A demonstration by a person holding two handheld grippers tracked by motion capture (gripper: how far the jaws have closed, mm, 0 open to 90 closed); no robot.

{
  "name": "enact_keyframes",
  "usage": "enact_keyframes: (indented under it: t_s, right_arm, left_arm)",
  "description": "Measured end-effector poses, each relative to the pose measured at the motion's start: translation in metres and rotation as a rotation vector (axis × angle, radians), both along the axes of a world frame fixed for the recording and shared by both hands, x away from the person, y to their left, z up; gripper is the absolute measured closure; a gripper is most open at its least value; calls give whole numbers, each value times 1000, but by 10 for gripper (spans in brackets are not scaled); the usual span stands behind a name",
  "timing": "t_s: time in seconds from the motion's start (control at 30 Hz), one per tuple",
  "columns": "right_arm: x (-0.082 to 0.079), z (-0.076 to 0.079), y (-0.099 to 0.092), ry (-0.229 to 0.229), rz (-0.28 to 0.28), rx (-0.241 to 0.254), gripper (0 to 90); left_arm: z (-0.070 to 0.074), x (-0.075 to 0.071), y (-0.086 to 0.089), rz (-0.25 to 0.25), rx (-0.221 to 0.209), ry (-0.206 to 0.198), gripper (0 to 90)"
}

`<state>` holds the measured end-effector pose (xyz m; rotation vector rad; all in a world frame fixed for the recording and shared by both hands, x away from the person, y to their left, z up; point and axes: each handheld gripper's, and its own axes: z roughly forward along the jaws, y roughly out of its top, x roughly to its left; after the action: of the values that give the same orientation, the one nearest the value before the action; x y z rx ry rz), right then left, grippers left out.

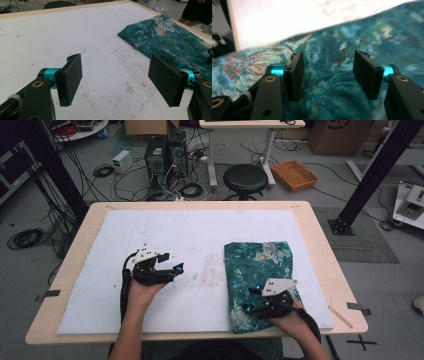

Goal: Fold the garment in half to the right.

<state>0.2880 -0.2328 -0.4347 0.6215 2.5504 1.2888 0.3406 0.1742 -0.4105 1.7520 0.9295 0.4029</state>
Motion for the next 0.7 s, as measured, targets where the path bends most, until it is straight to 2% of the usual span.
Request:
enact_keyframes:
  t_s: [0.17,0.3,0.37,0.4,0.43,0.53,0.63,0.7]
  right_arm:
    - [15,28,-25,-41,-63,103,400]
    - [37,42,-41,-54,-138,141,374]
    - [45,43,-49,-64,-184,168,364]
    - [49,42,-52,-52,-198,179,355]
    - [52,40,-56,-45,-204,171,351]
    - [55,35,-71,-43,-247,171,340]
    - [55,31,-89,-39,-294,191,325]
    - [54,31,-99,-37,-323,194,322]
  left_arm:
    - [1,1,4,3,-12,3,274]
    - [3,1,8,8,-15,-4,274]
    - [6,0,11,9,-22,-10,274]
    - [7,-1,13,13,-27,-13,274]
    - [7,-1,15,17,-31,-15,274]
    - [7,-1,20,23,-36,-16,272]
    - [7,-1,23,36,-38,-20,268]
    - [8,0,22,27,-39,-29,267]
